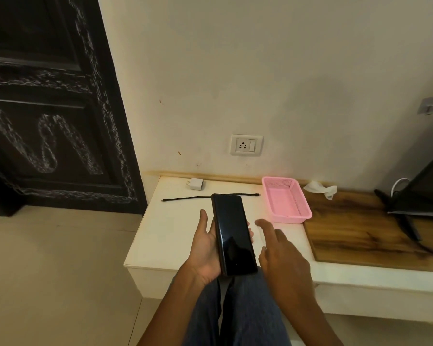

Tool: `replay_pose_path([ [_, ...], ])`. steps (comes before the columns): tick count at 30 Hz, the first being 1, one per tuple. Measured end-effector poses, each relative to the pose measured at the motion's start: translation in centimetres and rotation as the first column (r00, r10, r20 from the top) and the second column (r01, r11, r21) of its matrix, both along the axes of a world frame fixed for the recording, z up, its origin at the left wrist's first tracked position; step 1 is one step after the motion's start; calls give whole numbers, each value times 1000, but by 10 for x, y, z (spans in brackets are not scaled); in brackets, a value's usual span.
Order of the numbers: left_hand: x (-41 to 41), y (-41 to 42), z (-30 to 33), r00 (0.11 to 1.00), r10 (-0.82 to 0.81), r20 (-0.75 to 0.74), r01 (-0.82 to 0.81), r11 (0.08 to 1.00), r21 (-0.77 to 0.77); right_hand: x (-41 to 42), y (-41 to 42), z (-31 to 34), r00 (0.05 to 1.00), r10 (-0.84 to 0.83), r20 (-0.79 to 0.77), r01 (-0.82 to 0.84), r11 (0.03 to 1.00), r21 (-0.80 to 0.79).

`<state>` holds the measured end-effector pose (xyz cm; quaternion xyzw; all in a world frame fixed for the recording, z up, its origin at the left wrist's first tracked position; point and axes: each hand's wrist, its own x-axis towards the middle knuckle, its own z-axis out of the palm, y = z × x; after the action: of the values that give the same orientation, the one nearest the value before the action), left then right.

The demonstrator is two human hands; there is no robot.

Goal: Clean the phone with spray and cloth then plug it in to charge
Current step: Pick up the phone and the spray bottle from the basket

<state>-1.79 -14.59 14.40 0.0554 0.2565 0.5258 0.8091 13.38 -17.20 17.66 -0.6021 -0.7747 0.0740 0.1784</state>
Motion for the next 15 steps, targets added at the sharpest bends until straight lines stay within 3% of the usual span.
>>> replay_pose_path([
  [5,-3,2,-8,1000,26,10,-25,999,-44,2,-14,-16,1000,12,4,-12,998,-63],
  [15,8,-6,-10,994,23,-108,-27,999,-34,-19,33,29,973,74,-217,-75,997,4],
])
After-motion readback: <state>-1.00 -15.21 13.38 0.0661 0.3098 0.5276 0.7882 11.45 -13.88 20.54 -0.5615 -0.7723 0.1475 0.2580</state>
